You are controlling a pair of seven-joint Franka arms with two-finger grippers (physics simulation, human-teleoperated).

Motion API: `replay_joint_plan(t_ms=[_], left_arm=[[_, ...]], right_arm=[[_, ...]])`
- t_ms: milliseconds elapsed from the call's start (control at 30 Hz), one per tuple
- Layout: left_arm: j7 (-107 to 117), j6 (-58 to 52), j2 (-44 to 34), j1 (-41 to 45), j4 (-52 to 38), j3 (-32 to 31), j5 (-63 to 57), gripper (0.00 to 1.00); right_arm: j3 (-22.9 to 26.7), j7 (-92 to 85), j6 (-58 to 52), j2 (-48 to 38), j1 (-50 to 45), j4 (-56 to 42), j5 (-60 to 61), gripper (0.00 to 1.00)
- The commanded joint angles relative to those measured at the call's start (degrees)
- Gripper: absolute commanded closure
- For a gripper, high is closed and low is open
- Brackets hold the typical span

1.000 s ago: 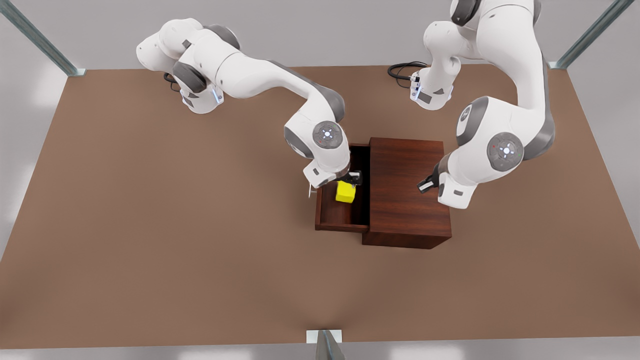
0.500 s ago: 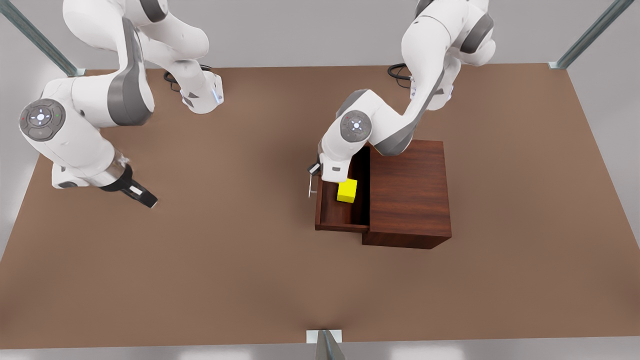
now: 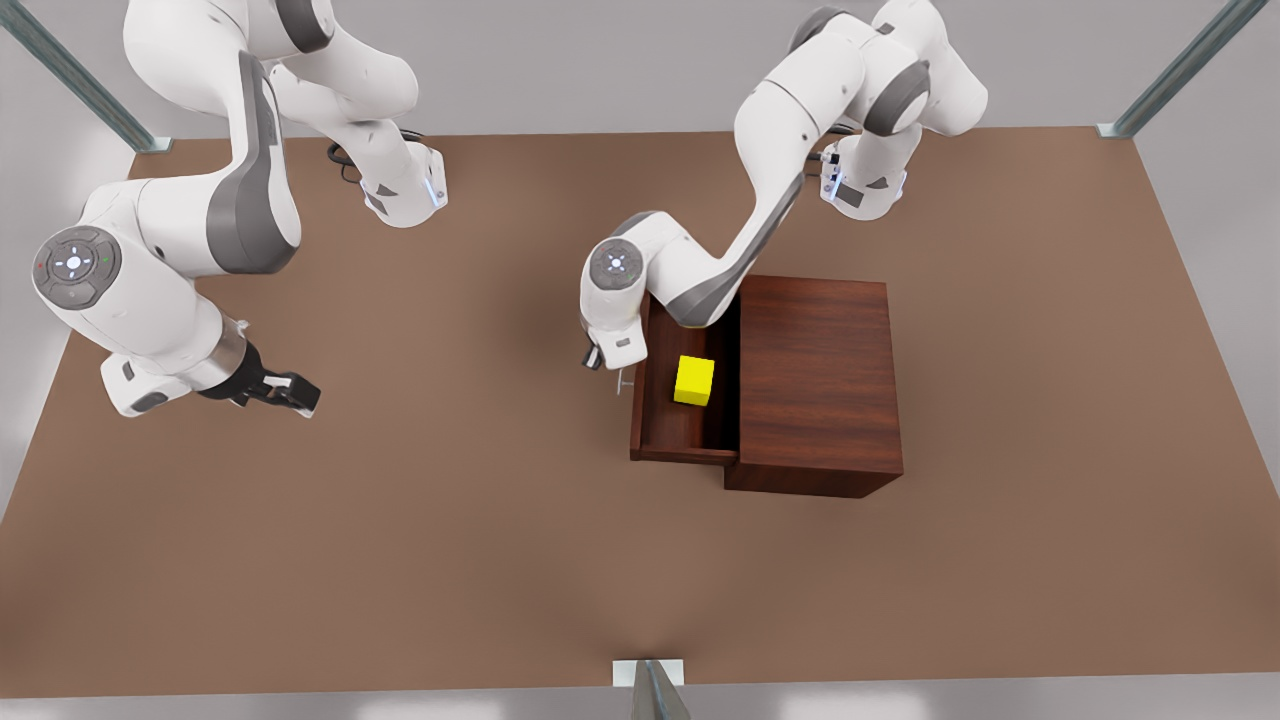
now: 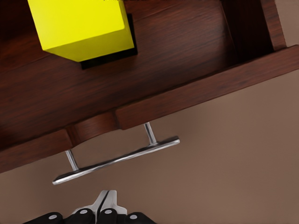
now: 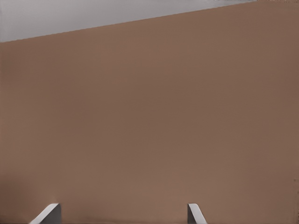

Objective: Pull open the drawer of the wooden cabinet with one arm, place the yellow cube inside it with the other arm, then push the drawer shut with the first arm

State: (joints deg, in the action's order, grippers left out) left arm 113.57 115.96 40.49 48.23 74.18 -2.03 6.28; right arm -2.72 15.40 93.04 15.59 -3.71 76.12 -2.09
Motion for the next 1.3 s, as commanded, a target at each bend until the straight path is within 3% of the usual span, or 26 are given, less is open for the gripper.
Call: replay_joint_plan(t_ms=[0,767,1267], left_arm=[[24.2,0.8,0.2,-0.1,0.1,0.0,-2.5,0.79],[10.7,-10.6,-0.3,-5.5,1.4,0.0,-4.3,0.79],[1.1,-11.1,-5.1,-9.1,8.5,0.0,-5.1,0.79]], right_arm=[[0.0,-15.3,0.3,-0.1,-0.2,0.0,0.1,0.0],[-0.4,-15.2,-0.4,-0.2,0.1,0.2,0.3,0.0],[-0.4,-14.4,-0.5,-0.2,-0.1,0.1,0.0,0.0]])
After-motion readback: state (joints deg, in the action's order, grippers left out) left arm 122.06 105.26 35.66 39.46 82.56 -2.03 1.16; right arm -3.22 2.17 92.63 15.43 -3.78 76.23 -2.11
